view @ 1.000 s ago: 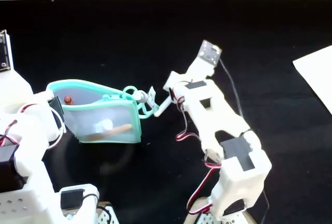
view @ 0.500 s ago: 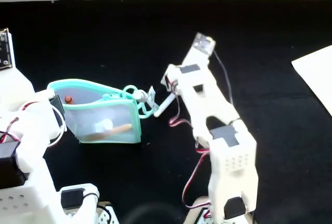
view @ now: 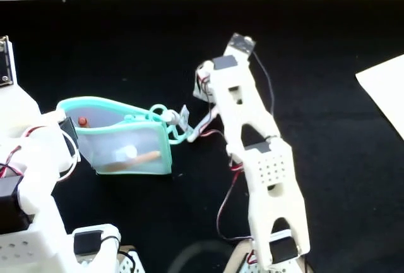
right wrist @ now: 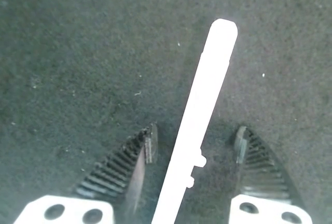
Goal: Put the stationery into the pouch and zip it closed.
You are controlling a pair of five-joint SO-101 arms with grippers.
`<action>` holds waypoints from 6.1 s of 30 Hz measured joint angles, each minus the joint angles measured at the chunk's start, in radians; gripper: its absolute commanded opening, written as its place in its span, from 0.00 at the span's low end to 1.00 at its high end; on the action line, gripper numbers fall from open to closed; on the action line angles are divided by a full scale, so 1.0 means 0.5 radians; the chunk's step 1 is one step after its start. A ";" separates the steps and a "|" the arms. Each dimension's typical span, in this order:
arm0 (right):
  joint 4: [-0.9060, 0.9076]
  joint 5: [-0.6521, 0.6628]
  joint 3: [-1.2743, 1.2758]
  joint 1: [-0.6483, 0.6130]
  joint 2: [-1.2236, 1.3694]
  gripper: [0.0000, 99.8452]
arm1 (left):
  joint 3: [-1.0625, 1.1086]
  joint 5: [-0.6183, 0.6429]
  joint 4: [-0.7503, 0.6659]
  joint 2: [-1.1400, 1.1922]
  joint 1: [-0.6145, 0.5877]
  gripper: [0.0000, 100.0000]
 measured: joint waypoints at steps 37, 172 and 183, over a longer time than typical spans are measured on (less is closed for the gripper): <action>0.614 0.792 -1.896 -0.221 -0.663 0.01 | 0.000 0.000 0.000 0.000 0.000 0.01; 0.813 1.445 -1.037 0.006 -1.224 0.15 | 0.000 0.000 0.015 -0.003 0.000 0.01; 0.758 1.550 0.810 0.184 -2.440 0.15 | 0.000 0.000 0.015 -0.003 0.000 0.01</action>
